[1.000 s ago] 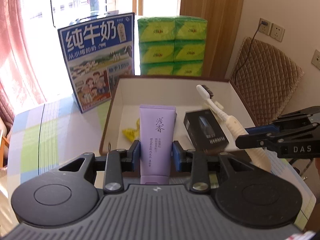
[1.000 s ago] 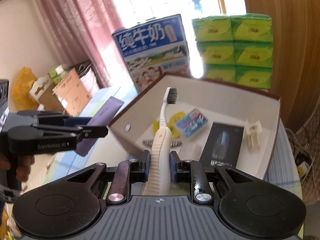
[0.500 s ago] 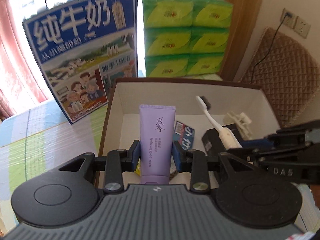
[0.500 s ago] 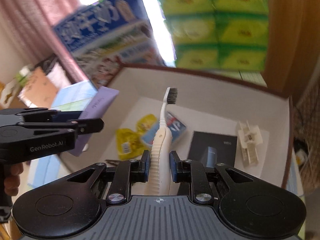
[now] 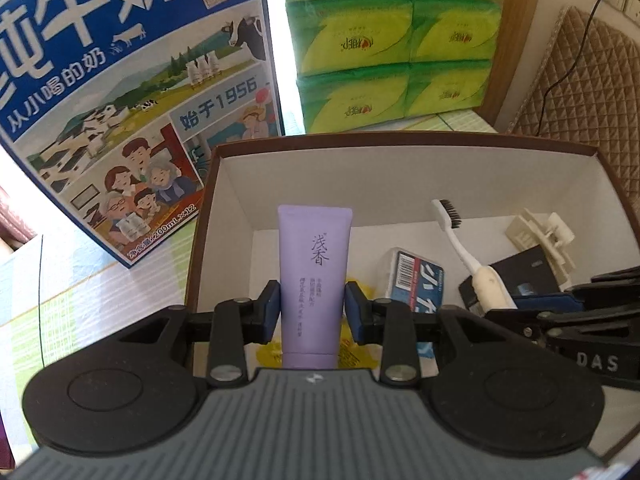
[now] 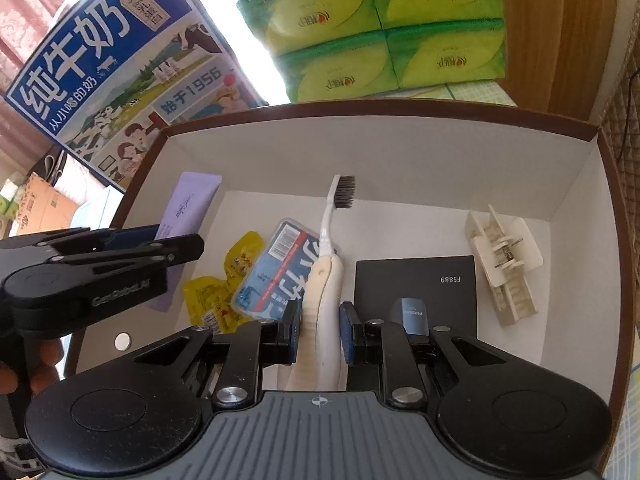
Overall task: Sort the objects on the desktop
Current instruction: 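Open the left tool to drop the purple tube while the right releases the toothbrush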
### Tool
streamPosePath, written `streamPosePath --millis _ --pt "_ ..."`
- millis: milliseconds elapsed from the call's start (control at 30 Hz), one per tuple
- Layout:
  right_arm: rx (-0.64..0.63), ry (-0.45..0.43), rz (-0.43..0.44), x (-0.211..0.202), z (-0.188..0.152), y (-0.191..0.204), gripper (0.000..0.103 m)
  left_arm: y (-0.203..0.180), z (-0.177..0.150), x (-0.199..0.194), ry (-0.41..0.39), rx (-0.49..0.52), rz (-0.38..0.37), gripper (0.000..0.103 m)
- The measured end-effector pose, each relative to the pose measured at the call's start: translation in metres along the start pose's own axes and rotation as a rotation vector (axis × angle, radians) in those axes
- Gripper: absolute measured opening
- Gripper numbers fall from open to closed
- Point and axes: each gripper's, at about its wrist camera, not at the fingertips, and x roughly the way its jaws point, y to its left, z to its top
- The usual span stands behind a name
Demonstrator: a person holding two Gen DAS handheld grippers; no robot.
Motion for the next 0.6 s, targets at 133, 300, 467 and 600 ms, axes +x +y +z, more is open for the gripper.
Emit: streamPosePath --millis 133,300,467,600 --pt "0.001 0.003 -0.005 0.003 0.000 0.000 0.018 -0.002 0.003 0.008 -0.014 0.023 0.014 0.029" --pt "0.012 0.004 -0.005 0.006 0.001 -0.001 0.018 -0.003 0.004 0.006 -0.023 0.036 0.002 0.029" --pt "0.016 -0.004 -0.007 0.008 0.003 0.000 0.018 0.000 0.002 0.002 -0.023 0.029 -0.005 0.029" --pt "-0.010 -0.023 -0.022 0.009 0.003 0.003 0.018 0.003 -0.001 -0.003 -0.025 0.030 -0.005 0.029"
